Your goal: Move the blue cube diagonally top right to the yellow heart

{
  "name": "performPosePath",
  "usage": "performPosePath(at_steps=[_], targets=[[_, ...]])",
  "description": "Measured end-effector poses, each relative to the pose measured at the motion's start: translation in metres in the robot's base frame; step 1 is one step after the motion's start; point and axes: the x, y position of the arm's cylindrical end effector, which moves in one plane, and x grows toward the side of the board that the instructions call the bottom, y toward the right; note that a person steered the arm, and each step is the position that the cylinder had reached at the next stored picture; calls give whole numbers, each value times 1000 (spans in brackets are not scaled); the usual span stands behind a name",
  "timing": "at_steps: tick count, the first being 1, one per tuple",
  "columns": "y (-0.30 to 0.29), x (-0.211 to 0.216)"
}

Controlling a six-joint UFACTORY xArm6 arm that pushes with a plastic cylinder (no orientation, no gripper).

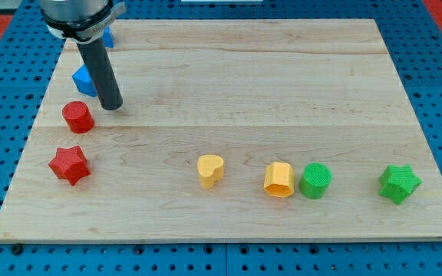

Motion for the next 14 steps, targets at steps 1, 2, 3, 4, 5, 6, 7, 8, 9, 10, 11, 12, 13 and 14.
performPosePath(at_steps=[1,2,3,4,5,6,7,8,9,10,11,12,13,14], targets=[[-34,-15],[-94,-30],[-106,-51],[-66,-71],[-2,-78],[-56,-77],[-21,-76],[122,-70],[182,-48],[229,-74],[294,-105],[313,-119],[323,-84],[358,-97]])
